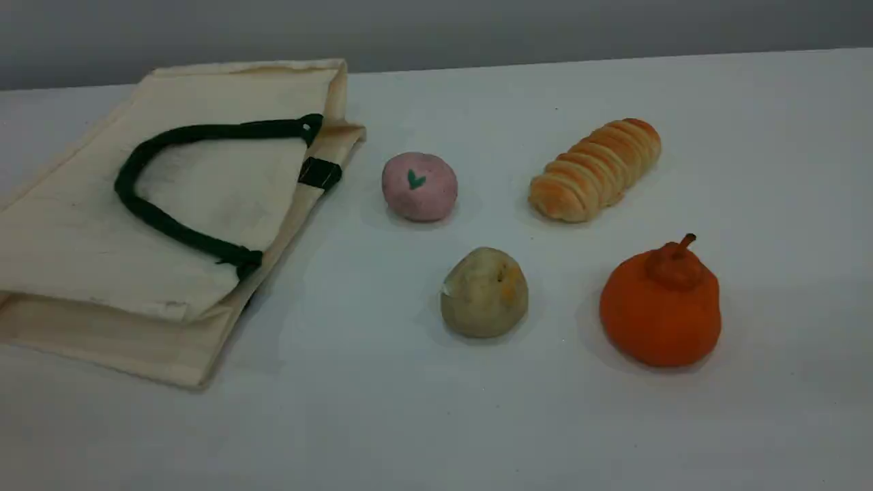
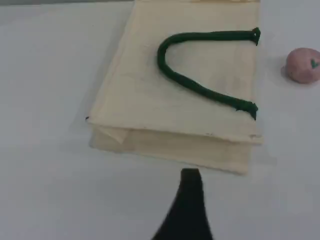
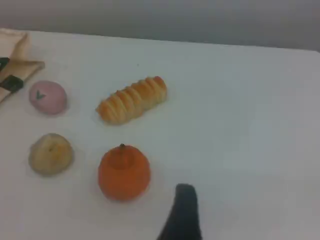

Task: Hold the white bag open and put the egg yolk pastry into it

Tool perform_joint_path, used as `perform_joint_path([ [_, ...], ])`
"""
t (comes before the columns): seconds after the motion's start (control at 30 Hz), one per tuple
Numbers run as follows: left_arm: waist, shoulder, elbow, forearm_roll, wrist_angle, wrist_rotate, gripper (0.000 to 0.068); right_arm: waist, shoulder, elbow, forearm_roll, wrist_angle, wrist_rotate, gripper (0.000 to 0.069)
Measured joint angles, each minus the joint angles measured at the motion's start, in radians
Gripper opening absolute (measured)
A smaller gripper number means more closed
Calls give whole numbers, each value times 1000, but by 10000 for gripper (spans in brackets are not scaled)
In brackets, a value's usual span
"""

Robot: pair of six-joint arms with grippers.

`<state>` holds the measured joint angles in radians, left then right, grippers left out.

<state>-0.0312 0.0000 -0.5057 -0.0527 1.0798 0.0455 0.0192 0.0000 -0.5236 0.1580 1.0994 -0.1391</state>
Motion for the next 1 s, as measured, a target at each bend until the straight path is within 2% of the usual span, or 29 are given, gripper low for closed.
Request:
perform_joint_path([
  [0.73, 0, 0, 0, 0, 0, 1, 589, 0, 0, 0, 5, -4, 0, 591],
  [1.0, -1, 10, 0, 1, -2, -17, 589, 0, 0, -2, 50, -80, 20, 591],
])
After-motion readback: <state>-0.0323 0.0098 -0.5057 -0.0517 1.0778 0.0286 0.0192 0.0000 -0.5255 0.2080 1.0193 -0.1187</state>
